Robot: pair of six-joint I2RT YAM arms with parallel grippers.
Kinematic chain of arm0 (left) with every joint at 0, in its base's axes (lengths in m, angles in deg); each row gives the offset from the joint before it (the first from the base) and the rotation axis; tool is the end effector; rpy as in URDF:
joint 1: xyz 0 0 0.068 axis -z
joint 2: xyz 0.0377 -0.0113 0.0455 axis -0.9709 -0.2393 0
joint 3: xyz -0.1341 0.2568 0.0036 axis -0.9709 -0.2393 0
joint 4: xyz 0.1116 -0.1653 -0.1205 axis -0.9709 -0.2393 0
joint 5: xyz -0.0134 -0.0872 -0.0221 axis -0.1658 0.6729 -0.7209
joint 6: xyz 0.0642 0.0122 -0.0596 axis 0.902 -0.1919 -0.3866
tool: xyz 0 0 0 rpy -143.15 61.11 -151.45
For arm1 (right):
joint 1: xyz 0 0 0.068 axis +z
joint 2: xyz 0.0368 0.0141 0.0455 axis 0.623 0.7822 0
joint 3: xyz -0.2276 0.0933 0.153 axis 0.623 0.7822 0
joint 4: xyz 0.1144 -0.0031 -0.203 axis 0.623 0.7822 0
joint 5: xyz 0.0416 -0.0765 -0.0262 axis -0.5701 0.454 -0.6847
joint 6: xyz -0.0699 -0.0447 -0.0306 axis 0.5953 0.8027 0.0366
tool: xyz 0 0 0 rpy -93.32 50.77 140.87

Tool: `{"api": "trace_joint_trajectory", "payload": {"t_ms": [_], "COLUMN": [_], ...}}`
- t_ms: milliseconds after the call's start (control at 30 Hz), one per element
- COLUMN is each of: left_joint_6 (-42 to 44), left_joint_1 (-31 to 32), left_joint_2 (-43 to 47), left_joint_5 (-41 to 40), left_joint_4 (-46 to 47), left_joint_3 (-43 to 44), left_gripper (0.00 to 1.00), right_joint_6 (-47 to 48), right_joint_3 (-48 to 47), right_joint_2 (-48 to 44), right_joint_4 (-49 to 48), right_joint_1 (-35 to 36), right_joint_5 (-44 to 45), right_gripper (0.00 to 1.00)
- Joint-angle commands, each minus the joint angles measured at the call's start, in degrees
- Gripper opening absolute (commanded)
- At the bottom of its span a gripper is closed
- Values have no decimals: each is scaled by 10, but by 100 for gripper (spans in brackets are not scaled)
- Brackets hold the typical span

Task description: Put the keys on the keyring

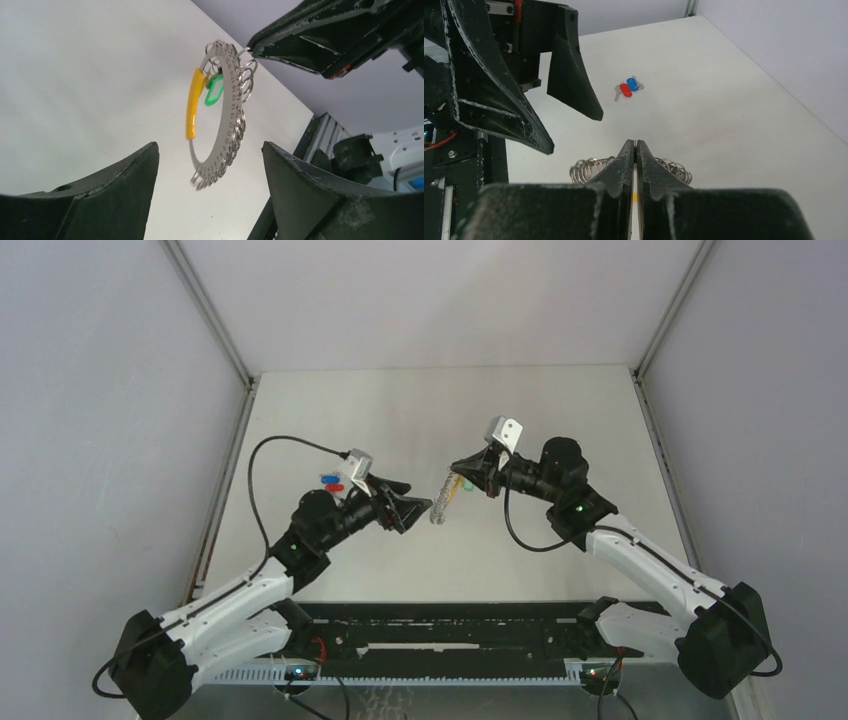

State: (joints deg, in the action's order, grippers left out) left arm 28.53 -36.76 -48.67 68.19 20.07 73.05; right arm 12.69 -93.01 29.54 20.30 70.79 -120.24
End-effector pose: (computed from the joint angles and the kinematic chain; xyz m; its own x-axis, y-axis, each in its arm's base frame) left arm 0.1503 -0.1447 0.2962 -0.3649 -0.3014 -0.8809 0.6923 0.5448 -0.4732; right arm 0.1902 0.1709 0.3453 0.0280 -0.0708 -0.9971 -0.9093 0.4125 -0.0548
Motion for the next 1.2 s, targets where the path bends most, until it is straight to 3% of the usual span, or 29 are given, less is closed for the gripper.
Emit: {"api": "trace_joint_trajectory", "payload": {"t_ms": [0,100,500,1167], "left_joint_6": [71,67,133,176], "left_joint_1": [-3,-3,-49,-73], "left_joint_2": [-34,-61,-85,-163], "left_joint_5": [69,87,211,366], "left_joint_4": [1,24,147,177], "left_joint_3": [63,79,60,112], "left_gripper": [81,80,47,33], "right_joint_6": [-7,-8,-6,-18], "right_joint_3": [-25,-25,-25,-25], "right_joint_2": [0,6,8,10], "right_joint_4": [-36,-38,-30,-45], "right_joint_1": [8,12,8,9], "right_joint_5": [-14,-20,-95,-158], "right_gripper": [0,0,0,0]}}
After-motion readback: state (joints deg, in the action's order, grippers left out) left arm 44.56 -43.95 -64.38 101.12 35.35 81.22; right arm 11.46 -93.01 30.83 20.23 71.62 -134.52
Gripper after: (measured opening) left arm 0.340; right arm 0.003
